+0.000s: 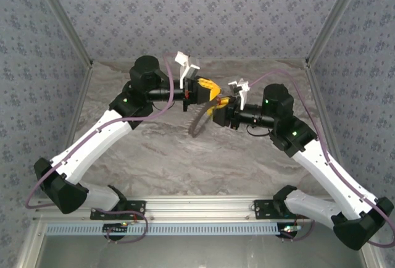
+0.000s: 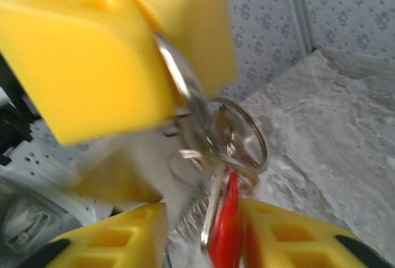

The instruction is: Put the keys on the keyring

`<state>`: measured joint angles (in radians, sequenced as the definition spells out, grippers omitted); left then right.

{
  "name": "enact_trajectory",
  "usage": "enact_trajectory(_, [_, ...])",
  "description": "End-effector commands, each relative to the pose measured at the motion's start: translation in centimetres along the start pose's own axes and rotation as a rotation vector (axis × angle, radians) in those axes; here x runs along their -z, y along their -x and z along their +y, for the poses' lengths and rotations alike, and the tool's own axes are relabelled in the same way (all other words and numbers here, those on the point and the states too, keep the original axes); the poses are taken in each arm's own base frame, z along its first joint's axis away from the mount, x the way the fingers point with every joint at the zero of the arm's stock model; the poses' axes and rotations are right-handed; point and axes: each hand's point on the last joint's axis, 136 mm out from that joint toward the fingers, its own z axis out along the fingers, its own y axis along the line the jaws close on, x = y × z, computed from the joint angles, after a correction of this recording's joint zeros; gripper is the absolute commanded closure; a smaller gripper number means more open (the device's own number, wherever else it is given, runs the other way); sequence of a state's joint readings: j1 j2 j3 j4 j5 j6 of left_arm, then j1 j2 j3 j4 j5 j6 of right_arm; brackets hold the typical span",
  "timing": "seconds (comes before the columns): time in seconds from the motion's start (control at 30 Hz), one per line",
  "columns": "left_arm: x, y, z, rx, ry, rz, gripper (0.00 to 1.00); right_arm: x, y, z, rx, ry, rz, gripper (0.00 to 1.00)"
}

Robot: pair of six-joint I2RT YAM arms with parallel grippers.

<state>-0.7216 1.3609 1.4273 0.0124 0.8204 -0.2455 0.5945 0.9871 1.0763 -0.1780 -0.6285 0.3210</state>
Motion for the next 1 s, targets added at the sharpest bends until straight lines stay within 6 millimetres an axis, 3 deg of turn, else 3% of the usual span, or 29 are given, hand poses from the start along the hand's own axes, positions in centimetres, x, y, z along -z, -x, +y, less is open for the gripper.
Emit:
enact_trajectory(0.0, [0.7, 2.6, -1.7, -0.07, -0.024, -0.08, 1.0, 2.9, -0.4, -0.1, 0.009, -0.049, -0.008, 0.51])
enact_trajectory(0.17, [0.8, 2.6, -2.2, -0.065, -0.046, -0.084, 1.0, 7.5, 1.3, -0.3, 0.008, -0.118, -0.123, 0.5])
enact_trajectory(0.27, [0.8, 2.6, -2.2, -0.06, -0.051, -0.09, 1.0, 8.8, 3.4, 0.0, 0.016, -0.116, -0.195, 0.52])
enact_trajectory(0.47, [0.8, 2.8, -2.4, -0.054, -0.06, -0.11, 1.0, 8.3, 7.3, 0.0, 0.031, -0.086, -0.288, 0.54])
enact_trajectory(0.6, [0.9, 2.9, -2.5, -0.051, -0.065, -0.12, 1.0, 7.5, 8.6, -0.2, 0.014, -0.045, -0.326, 0.56])
enact_trajectory(0.97, [0.9, 3.1, -2.6, -0.049, -0.074, -0.132, 1.0, 5.0, 9.0, 0.7, 0.001, 0.048, -0.323, 0.54])
